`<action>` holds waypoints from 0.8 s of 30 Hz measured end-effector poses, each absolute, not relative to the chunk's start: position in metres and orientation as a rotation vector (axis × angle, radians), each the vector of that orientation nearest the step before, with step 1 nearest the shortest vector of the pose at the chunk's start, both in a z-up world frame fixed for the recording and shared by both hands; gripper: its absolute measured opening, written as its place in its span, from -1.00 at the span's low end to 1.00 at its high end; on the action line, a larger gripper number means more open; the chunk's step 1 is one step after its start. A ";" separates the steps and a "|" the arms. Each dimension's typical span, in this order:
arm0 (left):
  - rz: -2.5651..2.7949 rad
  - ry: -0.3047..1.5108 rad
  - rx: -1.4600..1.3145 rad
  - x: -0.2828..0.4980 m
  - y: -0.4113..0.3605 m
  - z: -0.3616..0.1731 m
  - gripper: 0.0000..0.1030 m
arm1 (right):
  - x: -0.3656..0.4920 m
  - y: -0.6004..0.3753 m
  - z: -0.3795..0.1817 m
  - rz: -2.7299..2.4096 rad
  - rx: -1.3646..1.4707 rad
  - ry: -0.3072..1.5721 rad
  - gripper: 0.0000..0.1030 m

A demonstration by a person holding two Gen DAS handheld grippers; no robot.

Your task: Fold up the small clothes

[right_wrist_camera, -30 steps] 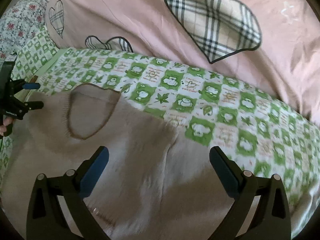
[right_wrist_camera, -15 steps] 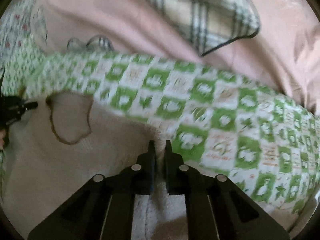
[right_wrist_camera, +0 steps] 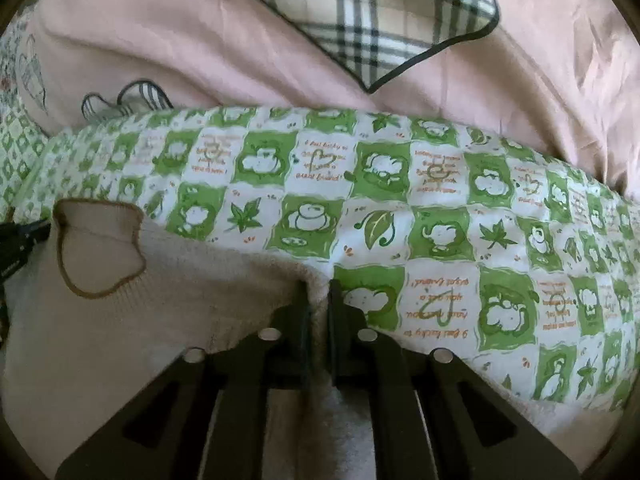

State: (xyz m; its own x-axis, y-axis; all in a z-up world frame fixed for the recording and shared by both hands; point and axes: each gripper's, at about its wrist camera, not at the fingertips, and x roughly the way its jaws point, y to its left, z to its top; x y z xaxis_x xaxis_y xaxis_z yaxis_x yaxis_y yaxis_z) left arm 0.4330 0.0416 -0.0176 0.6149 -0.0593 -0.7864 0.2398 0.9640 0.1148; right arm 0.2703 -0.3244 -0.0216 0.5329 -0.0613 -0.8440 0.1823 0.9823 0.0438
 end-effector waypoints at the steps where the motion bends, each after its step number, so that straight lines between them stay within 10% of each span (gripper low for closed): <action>1: -0.151 0.897 0.197 0.432 0.046 -0.012 0.11 | 0.266 -0.326 -0.016 -0.146 0.153 0.994 -0.51; 5: -0.100 0.861 0.123 0.411 0.078 0.020 0.23 | 0.224 -0.335 0.020 -0.205 0.174 0.921 -0.05; 24: -0.267 1.009 -0.117 0.246 0.003 -0.005 0.51 | -0.009 -0.577 0.031 -0.683 0.852 0.632 -0.03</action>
